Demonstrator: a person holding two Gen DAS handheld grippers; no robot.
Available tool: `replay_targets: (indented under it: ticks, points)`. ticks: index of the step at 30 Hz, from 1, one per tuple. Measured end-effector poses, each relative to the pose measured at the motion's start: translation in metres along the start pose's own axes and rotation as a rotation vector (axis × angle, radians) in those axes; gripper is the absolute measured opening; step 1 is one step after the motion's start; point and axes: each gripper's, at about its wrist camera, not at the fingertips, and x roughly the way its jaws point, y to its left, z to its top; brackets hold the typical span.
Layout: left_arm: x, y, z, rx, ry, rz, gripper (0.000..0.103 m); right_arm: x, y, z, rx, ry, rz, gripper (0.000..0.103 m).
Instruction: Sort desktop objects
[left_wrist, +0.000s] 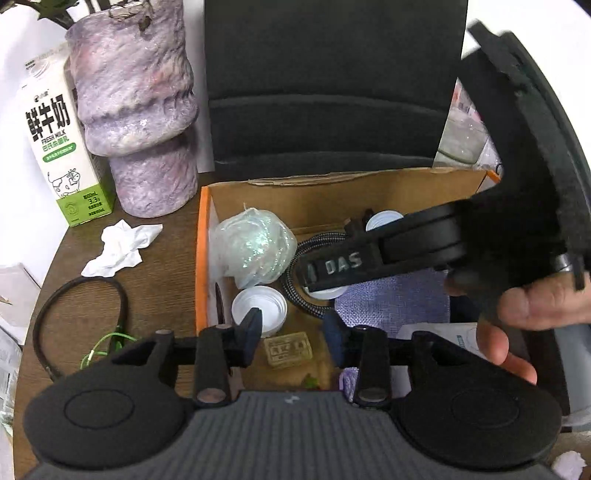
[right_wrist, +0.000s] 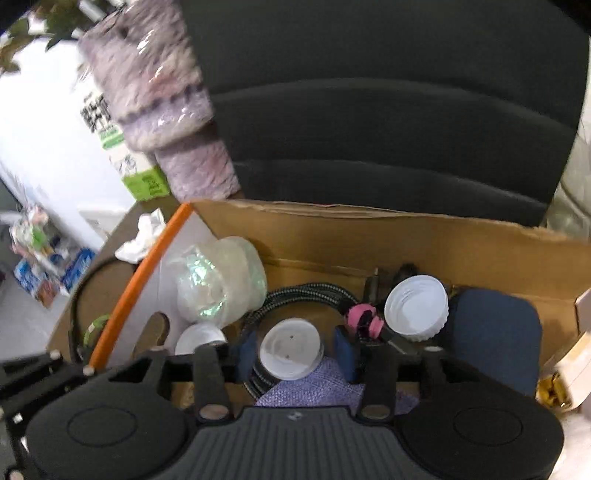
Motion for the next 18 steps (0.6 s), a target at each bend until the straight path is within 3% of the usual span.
replay_targets:
  ticks: [7,12,18]
  points:
    - [-0.04,0.009,0.003,-0.067,-0.023,0.009,0.058,-0.064,0.002,-0.011,-0.017,-0.068,-0.039,0.052]
    - [-0.087,-0.002,0.0,-0.088,-0.073,0.023,0.081,-0.127,0.011,-0.029,-0.048,-0.096,-0.093,0.054]
    - [-0.159,-0.02,-0.009,-0.113,-0.156,0.022,0.1,-0.208,0.024,-0.066,-0.074,-0.17,-0.137,0.062]
